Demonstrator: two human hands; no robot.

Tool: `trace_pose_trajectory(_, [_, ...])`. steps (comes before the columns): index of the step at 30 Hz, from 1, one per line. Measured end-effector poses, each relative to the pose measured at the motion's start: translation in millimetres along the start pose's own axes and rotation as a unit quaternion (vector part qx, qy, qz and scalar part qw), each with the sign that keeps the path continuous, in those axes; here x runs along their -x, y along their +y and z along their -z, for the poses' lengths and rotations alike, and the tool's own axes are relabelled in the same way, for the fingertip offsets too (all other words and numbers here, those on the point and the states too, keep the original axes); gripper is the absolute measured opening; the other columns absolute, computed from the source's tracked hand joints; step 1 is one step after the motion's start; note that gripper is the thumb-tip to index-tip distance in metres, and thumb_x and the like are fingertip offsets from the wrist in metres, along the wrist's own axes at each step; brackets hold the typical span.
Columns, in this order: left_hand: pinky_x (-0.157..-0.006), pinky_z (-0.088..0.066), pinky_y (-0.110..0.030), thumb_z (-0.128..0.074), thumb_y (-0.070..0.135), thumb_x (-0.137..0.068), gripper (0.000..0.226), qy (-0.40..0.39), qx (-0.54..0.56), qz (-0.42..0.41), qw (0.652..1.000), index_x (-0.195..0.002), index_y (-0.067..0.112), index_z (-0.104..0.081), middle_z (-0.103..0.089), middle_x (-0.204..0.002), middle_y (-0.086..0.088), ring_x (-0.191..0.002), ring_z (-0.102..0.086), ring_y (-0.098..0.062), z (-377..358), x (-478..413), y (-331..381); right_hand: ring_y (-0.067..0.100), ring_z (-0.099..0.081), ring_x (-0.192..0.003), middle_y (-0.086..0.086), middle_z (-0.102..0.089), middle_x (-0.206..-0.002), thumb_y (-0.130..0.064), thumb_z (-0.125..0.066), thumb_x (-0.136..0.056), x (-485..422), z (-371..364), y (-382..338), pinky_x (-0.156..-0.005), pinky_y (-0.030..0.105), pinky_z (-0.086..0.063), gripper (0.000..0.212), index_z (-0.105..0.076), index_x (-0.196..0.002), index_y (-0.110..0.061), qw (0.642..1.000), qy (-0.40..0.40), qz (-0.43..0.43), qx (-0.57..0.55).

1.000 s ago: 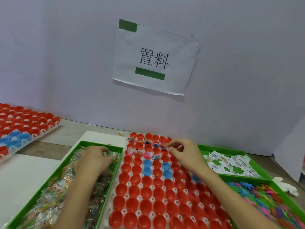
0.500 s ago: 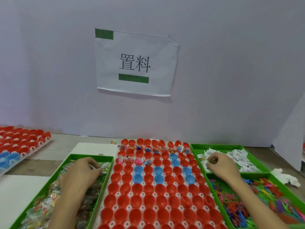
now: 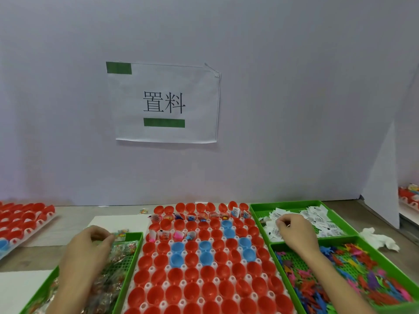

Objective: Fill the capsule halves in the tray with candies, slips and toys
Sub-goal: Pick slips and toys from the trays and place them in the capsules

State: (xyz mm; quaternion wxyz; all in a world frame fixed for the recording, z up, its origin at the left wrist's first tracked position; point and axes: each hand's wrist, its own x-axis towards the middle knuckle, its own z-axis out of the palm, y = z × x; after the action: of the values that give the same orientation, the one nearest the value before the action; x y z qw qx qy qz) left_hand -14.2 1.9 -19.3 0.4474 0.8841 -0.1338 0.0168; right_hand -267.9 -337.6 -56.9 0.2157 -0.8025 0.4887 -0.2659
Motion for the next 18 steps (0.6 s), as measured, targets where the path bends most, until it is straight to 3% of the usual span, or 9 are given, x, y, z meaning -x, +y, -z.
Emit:
trace_pose_trajectory(4, [-0.062, -0.046, -0.036, -0.072, 0.011, -0.091, 0.014, 0.047, 0.084, -0.015, 0.995, -0.079, 0.014, -0.065, -0.072, -0.065, -0.002, -0.067, -0.064, -0.021, 4, -3, 7, 0.01, -0.064, -0.076, -0.012, -0.066, -0.075, -0.013, -0.069, -0.092, 1, 6, -2, -0.063, 0.025, -0.043, 0.019, -0.071, -0.075, -0.021, 0.994, 0.035, -0.023, -0.098])
trace_pose_trajectory(7, [-0.057, -0.044, -0.032, -0.076, 0.009, -0.087, 0.015, 0.065, 0.117, -0.021, 0.991, -0.079, 0.016, -0.065, -0.073, -0.066, -0.003, -0.064, -0.066, -0.017, 7, -2, 12, 0.014, -0.065, -0.083, -0.009, -0.068, -0.08, -0.009, -0.074, -0.087, 3, 14, -4, -0.073, 0.029, -0.049, 0.018, -0.068, -0.078, -0.023, 0.985, 0.043, -0.037, -0.162])
trace_pose_trajectory(14, [-0.074, -0.058, -0.048, -0.082, 0.008, -0.081, 0.019, 0.066, 0.111, -0.042, 0.991, -0.092, 0.018, -0.071, -0.071, -0.078, -0.002, -0.073, -0.067, -0.021, 10, 4, 15, 0.021, -0.065, -0.084, 0.002, -0.071, -0.083, -0.017, -0.082, -0.081, 8, 19, -3, -0.079, 0.04, -0.051, 0.012, -0.07, -0.079, -0.016, 0.958, 0.091, -0.078, -0.262])
trace_pose_trajectory(18, [-0.078, -0.054, -0.041, -0.081, 0.009, -0.082, 0.014, 0.074, 0.118, -0.059, 0.988, -0.082, 0.02, -0.072, -0.071, -0.078, 0.002, -0.078, -0.067, -0.019, 15, 2, 14, 0.026, -0.063, -0.088, 0.005, -0.069, -0.088, -0.018, -0.083, -0.081, 6, 22, -5, -0.08, 0.04, -0.044, 0.015, -0.069, -0.085, -0.012, 0.917, 0.111, -0.124, -0.361])
